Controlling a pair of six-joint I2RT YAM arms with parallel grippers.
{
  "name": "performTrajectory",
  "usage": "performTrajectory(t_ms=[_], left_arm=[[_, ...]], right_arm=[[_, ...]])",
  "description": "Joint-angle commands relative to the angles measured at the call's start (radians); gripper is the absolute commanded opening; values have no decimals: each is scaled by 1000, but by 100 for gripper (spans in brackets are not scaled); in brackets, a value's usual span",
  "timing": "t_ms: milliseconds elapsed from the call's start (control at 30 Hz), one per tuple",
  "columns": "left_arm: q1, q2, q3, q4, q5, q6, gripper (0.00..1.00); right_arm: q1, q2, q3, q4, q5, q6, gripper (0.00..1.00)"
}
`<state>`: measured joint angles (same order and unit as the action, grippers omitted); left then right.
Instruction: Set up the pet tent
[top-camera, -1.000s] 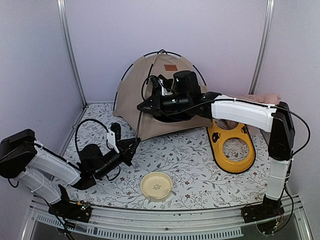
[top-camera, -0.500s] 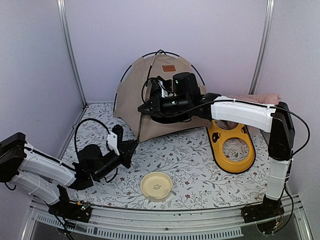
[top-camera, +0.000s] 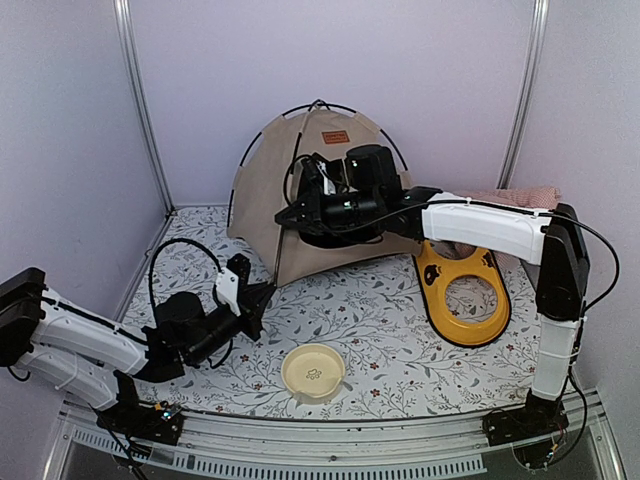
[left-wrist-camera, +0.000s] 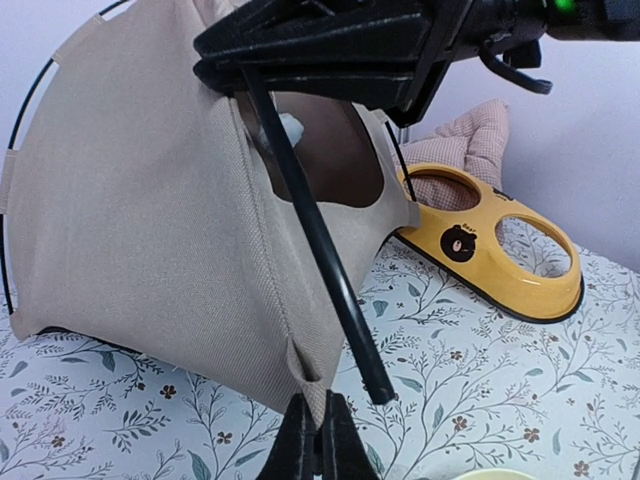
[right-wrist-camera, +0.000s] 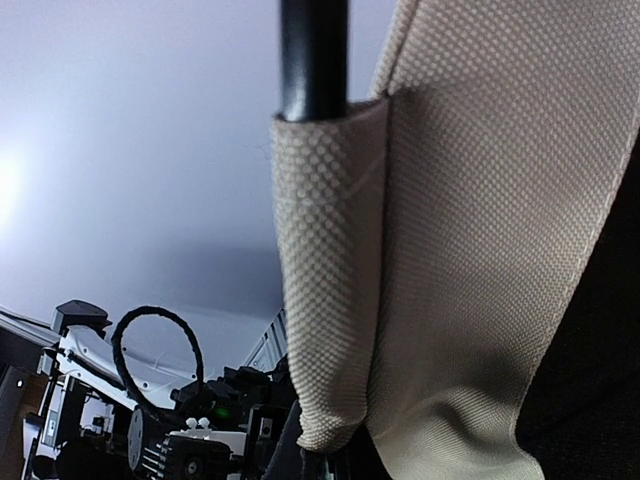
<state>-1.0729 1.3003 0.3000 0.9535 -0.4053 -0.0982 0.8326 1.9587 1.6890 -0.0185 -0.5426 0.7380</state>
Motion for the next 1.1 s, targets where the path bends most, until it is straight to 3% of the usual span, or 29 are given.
performTrajectory(t_ms=[0,1067], left_arm=[[-80,6,-44,-157,60,35,0],[-131,10,-65,-190,26,62,0]], right_arm=[[-119,-3,9,185,156,35,0],[-189,31,22,353,193,126,0]])
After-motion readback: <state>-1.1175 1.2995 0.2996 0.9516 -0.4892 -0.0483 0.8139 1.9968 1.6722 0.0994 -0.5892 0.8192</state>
